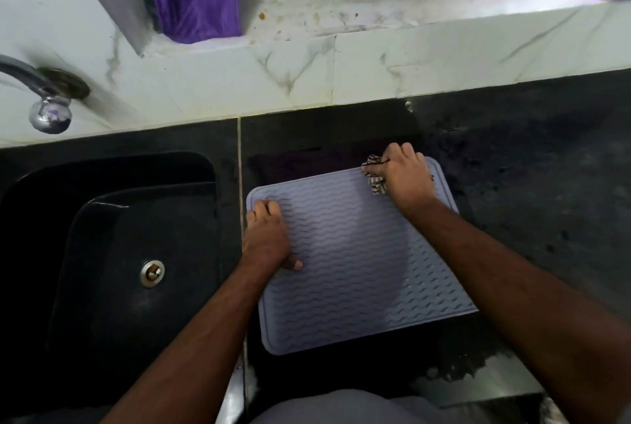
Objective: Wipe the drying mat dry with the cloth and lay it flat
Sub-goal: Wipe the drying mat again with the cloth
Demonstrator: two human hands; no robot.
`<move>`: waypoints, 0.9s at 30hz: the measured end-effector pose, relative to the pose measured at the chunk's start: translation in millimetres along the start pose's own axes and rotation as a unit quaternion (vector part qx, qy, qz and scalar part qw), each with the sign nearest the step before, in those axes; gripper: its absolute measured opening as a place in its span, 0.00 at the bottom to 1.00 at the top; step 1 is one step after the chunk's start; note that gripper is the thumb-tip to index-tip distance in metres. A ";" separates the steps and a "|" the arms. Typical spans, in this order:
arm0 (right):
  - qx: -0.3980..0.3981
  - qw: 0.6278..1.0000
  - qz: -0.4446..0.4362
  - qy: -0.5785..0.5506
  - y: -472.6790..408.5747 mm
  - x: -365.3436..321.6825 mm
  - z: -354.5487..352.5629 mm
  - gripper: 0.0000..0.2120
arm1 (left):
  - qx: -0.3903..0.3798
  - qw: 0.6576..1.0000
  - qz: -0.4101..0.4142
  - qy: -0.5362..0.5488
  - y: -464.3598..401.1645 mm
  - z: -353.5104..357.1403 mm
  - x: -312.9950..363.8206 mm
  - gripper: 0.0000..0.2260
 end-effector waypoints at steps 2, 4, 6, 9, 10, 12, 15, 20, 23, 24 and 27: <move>0.004 0.999 0.031 0.004 3.5 18.2 -0.2 0.23 | 0.000 1.000 -0.005 -0.006 0.6 -0.4 2.8 0.59; 0.007 0.999 0.051 0.008 8.3 34.6 -0.1 0.27 | 0.000 1.000 -0.007 -0.028 0.6 -1.6 7.3 0.59; 0.013 0.997 0.073 0.010 12.1 49.7 0.2 0.32 | -0.013 0.998 -0.011 -0.057 -1.3 -2.4 12.0 0.61; 0.011 0.995 0.102 0.017 19.2 68.3 -2.6 0.26 | -0.031 0.995 -0.018 -0.093 -5.3 -2.0 17.1 0.63; 0.011 0.994 0.107 0.020 22.0 72.6 -3.9 0.21 | -0.033 0.995 -0.021 -0.097 -6.0 -1.7 17.5 0.63; 0.013 0.994 0.108 0.030 25.9 78.3 -5.6 0.17 | -0.036 0.995 -0.027 -0.088 -5.1 -3.1 17.5 0.62; 0.005 0.989 0.141 0.041 32.5 82.6 -4.3 0.17 | -0.047 0.995 -0.027 -0.083 -0.8 -6.0 17.5 0.62; -0.020 0.974 0.223 -0.017 43.8 81.6 5.1 0.14 | -0.049 0.997 -0.020 -0.058 3.4 -4.9 15.7 0.62; -0.030 0.968 0.246 -0.045 52.3 81.6 8.6 0.15 | -0.042 0.996 -0.019 -0.073 5.4 -8.9 17.5 0.61; -0.029 0.965 0.253 -0.057 58.1 83.3 10.1 0.16 | -0.043 0.996 -0.019 -0.072 5.4 -9.1 17.8 0.61; -0.026 0.961 0.265 -0.068 82.8 86.5 14.8 0.16 | -0.043 0.997 -0.018 -0.063 4.4 -7.4 16.9 0.61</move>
Point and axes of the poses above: each hand's wrist, its own y-axis away from the middle knuckle, its own z-axis out of the palm, x = y × z, the point moved 3 cm from there along -y, towards the middle knuckle, and after that the axes turned 4 degrees about -y, right-handed, at the moved point
